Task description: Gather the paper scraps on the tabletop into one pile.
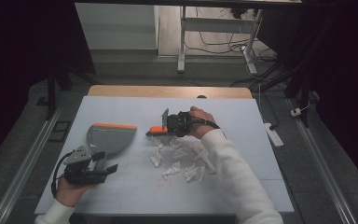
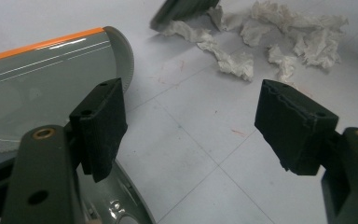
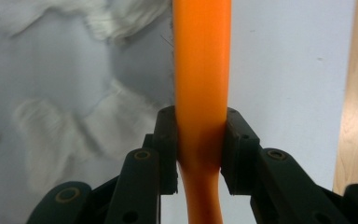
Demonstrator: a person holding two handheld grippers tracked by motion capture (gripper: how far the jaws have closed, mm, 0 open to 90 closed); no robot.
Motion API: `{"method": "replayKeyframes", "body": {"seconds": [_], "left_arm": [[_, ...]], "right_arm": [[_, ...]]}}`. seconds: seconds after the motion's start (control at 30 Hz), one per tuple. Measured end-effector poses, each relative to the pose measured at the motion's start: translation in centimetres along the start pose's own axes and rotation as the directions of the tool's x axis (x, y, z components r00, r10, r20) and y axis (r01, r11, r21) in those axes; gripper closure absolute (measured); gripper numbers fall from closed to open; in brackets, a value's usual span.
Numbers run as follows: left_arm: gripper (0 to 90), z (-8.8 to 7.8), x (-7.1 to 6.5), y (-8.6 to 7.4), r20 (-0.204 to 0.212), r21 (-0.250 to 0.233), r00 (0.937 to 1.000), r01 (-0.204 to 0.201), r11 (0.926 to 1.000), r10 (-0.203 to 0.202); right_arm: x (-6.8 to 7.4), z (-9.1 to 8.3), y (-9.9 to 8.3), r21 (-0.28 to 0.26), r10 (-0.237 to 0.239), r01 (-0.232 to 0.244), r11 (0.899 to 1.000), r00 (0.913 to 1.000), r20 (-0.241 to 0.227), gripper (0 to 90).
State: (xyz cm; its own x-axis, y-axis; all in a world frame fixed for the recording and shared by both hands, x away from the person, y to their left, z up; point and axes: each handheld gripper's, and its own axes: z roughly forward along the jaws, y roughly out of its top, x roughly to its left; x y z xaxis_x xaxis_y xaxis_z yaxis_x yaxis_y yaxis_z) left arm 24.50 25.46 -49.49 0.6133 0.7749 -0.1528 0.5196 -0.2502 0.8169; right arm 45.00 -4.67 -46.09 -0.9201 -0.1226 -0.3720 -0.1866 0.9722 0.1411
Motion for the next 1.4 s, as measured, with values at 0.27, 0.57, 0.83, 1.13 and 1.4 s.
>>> {"method": "replayKeyframes", "body": {"seconds": [0.27,0.57,0.83,1.13,1.4], "left_arm": [[25.9,-0.1,0.0,0.0,0.004,-0.004,1.0000,0.001,1.0000,-0.001],[25.9,0.0,0.0,0.1,0.001,0.000,1.0000,0.002,1.0000,-0.002],[25.9,-0.1,0.0,0.1,-0.002,-0.006,1.0000,0.006,1.0000,-0.006],[26.0,0.0,0.1,0.1,-0.010,-0.005,0.9999,0.008,1.0000,-0.008],[26.2,-0.1,0.1,0.1,-0.016,-0.010,0.9998,0.010,0.9999,-0.011]], "right_arm": [[2.1,-2.3,-1.6,0.080,-0.107,0.106,0.991,0.9943,0.003,69.5],[1.2,-5.1,-3.3,-0.061,0.087,-0.082,0.995,0.9927,0.084,69.5],[1.8,-7.0,-2.9,-0.211,0.296,-0.315,0.925,0.9477,-0.121,69.6],[4.5,-7.1,-1.2,-0.228,0.381,-0.436,0.871,0.8905,-0.248,69.5],[6.4,-6.0,0.4,-0.166,0.475,-0.564,0.809,0.7931,-0.382,69.6]]}}
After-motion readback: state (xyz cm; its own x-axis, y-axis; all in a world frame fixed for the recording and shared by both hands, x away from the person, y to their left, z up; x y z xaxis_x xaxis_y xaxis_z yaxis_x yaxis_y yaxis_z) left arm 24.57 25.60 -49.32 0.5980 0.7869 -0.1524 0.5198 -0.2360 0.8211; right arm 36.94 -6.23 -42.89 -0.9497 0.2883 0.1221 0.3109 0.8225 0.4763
